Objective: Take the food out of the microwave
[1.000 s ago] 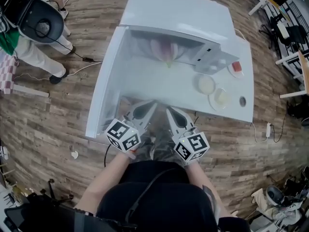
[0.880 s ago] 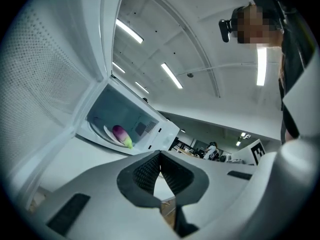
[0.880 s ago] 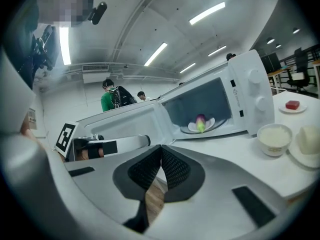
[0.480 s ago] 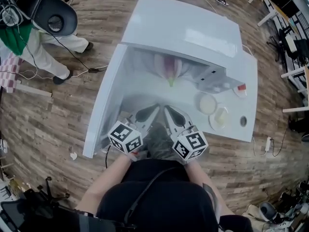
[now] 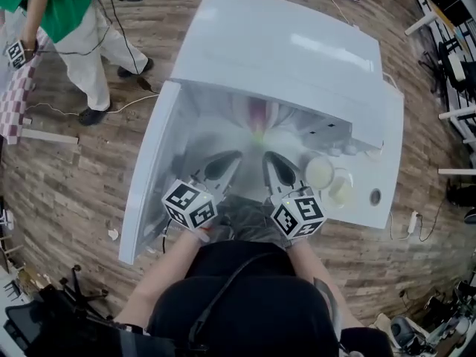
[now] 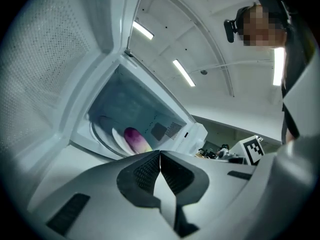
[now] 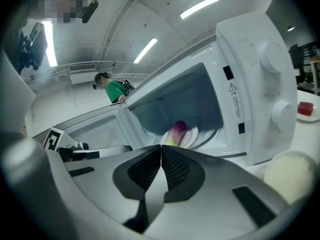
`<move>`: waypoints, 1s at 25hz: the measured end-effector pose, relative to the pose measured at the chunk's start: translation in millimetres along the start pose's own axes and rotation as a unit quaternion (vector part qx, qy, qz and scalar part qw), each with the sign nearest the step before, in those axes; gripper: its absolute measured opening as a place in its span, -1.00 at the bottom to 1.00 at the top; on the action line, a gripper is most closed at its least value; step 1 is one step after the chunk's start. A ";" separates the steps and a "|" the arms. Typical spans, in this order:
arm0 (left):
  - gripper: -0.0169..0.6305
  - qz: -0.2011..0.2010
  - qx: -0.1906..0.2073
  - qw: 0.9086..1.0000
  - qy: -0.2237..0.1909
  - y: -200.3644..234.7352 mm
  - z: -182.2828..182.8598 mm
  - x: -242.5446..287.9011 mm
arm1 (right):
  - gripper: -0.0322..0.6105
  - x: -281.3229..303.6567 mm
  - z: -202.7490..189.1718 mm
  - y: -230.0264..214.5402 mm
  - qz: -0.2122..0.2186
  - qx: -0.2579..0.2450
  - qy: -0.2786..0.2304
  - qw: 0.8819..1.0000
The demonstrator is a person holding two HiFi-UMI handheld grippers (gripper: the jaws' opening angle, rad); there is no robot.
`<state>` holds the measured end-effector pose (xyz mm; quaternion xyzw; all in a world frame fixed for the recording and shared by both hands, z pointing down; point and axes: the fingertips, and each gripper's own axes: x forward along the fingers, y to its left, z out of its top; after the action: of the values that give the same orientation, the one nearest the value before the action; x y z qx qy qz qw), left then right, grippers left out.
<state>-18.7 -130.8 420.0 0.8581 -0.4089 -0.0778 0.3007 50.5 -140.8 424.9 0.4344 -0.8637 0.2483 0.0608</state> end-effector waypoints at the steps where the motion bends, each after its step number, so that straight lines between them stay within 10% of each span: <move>1: -0.91 0.005 -0.003 1.000 0.000 3.9 0.3 1.8 | -0.84 2.6 1.1 -6.7 -0.008 0.005 0.001 1.000; 25: -0.91 0.088 -0.050 0.995 -0.012 63.8 3.9 37.6 | -0.60 68.2 13.2 -73.1 -0.061 0.017 0.034 0.997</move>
<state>-37.4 -191.7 458.1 0.8018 -0.4820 -0.0817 0.3436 67.0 -232.8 462.7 0.4785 -0.8286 0.2735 0.0978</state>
